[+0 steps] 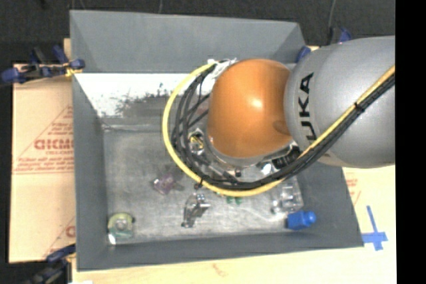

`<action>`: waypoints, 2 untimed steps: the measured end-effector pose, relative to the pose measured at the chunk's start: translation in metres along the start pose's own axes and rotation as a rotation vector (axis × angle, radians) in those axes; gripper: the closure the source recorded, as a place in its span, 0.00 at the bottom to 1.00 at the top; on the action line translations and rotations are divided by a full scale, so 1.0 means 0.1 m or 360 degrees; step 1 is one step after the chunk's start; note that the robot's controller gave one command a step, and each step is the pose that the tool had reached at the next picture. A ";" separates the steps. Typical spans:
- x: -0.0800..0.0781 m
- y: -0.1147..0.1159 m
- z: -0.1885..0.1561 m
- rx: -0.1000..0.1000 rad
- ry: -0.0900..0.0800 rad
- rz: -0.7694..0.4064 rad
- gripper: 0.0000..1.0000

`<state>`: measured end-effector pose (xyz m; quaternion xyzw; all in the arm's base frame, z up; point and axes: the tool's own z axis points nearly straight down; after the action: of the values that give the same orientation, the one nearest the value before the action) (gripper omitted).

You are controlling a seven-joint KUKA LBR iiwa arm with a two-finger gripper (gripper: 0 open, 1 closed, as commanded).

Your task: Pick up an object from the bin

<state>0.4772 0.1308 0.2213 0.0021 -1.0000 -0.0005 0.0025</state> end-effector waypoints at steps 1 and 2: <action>-0.41 0.01 0.96 0.0001 -0.0003 0.0158 0.00; -0.51 -0.09 1.46 -0.0019 -0.0047 0.0266 0.00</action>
Offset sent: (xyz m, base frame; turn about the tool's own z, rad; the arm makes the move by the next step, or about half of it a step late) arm 0.0398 0.0021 -0.0914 0.1006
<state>0.5273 0.1223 0.0751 -0.0815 -0.9966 -0.0063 -0.0122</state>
